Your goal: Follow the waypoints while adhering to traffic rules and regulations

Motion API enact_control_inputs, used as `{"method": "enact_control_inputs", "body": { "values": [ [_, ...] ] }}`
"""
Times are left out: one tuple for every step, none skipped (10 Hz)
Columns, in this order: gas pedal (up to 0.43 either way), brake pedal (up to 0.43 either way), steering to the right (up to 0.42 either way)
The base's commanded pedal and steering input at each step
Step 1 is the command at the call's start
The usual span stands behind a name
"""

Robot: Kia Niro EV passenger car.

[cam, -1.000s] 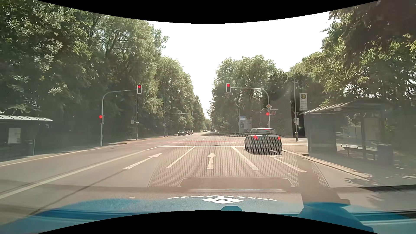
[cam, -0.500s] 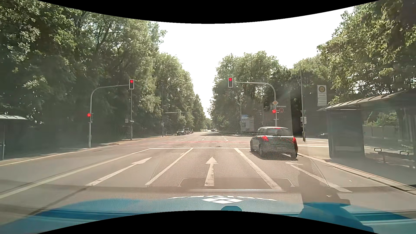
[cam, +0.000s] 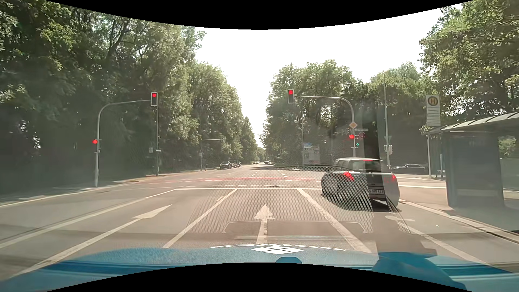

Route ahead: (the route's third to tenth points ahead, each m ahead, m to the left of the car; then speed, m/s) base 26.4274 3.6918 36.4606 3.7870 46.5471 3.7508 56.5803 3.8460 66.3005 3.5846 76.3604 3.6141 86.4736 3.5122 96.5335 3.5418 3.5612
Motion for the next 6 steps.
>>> {"method": "enact_control_inputs", "body": {
  "values": [
    [0.000, 0.165, -0.010],
    [0.000, 0.171, -0.009],
    [0.000, 0.171, -0.007],
    [0.000, 0.171, -0.004],
    [0.000, 0.171, -0.003],
    [0.000, 0.171, -0.001]
  ]
}}
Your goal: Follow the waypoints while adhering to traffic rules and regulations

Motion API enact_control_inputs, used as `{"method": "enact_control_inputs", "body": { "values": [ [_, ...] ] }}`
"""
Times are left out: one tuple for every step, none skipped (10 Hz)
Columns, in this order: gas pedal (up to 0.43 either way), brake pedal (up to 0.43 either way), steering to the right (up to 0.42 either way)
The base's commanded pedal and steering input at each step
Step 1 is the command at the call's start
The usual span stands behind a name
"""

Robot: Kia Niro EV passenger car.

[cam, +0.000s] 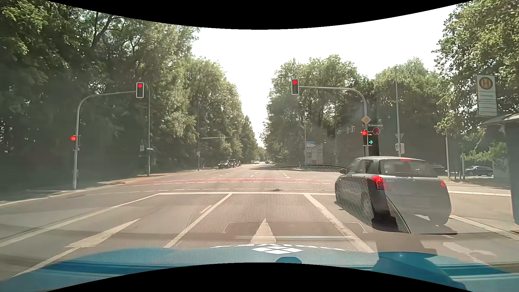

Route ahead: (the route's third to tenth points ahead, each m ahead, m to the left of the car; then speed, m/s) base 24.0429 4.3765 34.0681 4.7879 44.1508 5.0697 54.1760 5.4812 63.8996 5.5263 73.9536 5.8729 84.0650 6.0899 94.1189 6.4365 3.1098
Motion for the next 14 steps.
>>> {"method": "enact_control_inputs", "body": {
  "values": [
    [0.000, 0.171, -0.001],
    [0.000, 0.171, -0.001],
    [0.000, 0.171, -0.001],
    [0.000, 0.171, -0.001],
    [0.000, 0.171, -0.001],
    [0.000, 0.171, 0.000],
    [0.000, 0.171, -0.001],
    [0.000, 0.171, 0.000],
    [0.000, 0.177, 0.001],
    [0.000, 0.177, 0.002],
    [0.000, 0.177, 0.004],
    [0.000, 0.177, 0.011],
    [0.000, 0.177, 0.016],
    [0.000, 0.177, 0.019]
  ]
}}
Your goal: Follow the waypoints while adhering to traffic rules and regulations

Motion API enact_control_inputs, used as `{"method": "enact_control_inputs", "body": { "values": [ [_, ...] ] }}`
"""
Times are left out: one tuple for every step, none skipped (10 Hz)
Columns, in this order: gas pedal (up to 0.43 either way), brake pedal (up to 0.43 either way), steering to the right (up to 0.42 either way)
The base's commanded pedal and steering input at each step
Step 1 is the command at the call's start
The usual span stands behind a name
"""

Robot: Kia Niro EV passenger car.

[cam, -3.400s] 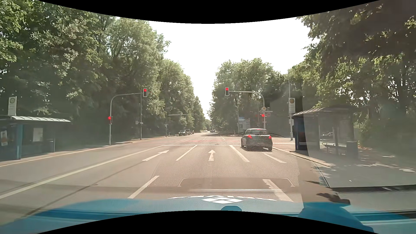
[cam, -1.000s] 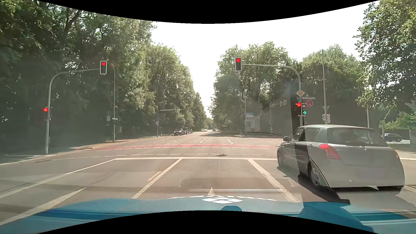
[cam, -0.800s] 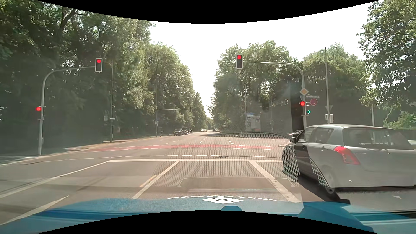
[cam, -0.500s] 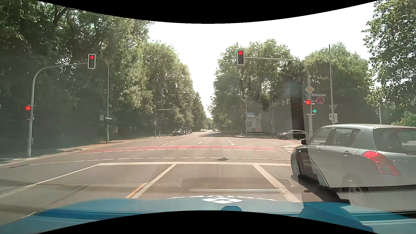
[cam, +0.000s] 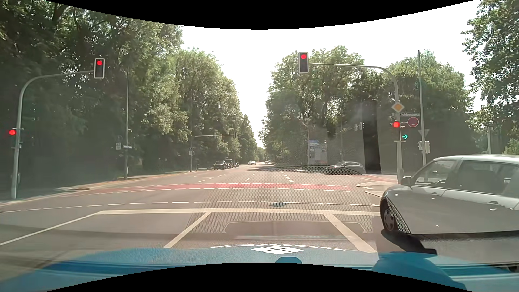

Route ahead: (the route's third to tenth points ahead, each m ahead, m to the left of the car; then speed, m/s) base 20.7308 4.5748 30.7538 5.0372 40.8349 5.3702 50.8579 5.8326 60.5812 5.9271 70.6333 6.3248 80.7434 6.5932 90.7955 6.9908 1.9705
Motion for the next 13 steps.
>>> {"method": "enact_control_inputs", "body": {
  "values": [
    [0.000, 0.177, 0.018],
    [0.000, 0.177, 0.015],
    [0.000, 0.177, 0.012],
    [0.000, 0.177, 0.010],
    [0.000, 0.171, 0.009],
    [0.000, 0.165, 0.008],
    [0.000, 0.159, 0.005],
    [0.000, 0.152, 0.004],
    [0.000, 0.152, 0.004],
    [0.000, 0.152, 0.004],
    [0.000, 0.152, 0.003],
    [0.000, 0.152, 0.002],
    [0.000, 0.152, 0.001]
  ]
}}
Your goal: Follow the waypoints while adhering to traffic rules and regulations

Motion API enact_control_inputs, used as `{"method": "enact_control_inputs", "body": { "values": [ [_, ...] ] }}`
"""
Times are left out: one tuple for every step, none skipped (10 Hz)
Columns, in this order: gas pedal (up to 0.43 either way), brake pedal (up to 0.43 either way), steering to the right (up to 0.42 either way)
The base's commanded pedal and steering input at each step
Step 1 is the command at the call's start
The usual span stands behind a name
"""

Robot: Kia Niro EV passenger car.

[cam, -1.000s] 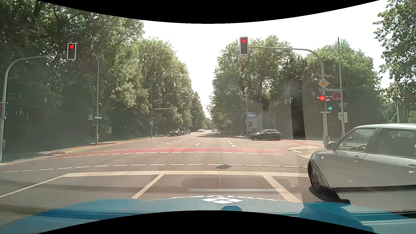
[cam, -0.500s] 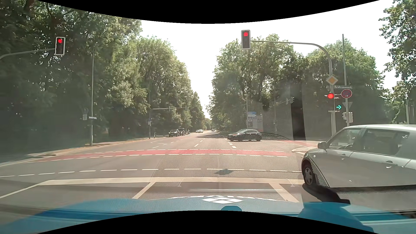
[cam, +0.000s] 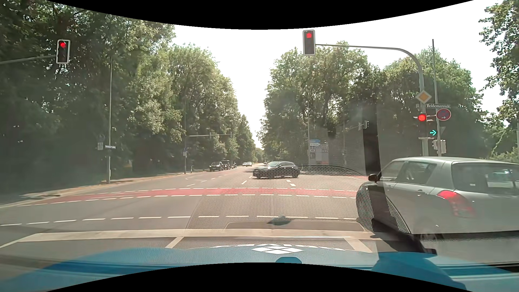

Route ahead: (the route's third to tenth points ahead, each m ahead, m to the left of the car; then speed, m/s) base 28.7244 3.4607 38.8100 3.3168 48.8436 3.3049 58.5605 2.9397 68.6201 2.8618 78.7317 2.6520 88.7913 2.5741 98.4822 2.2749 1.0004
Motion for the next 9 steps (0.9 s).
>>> {"method": "enact_control_inputs", "body": {
  "values": [
    [0.000, 0.152, -0.002],
    [0.000, 0.152, -0.005],
    [0.000, 0.152, -0.006],
    [0.000, 0.152, -0.006],
    [0.000, 0.152, -0.004],
    [0.000, 0.152, -0.005],
    [0.000, 0.152, -0.008],
    [0.000, 0.146, -0.006],
    [0.000, 0.146, -0.005]
  ]
}}
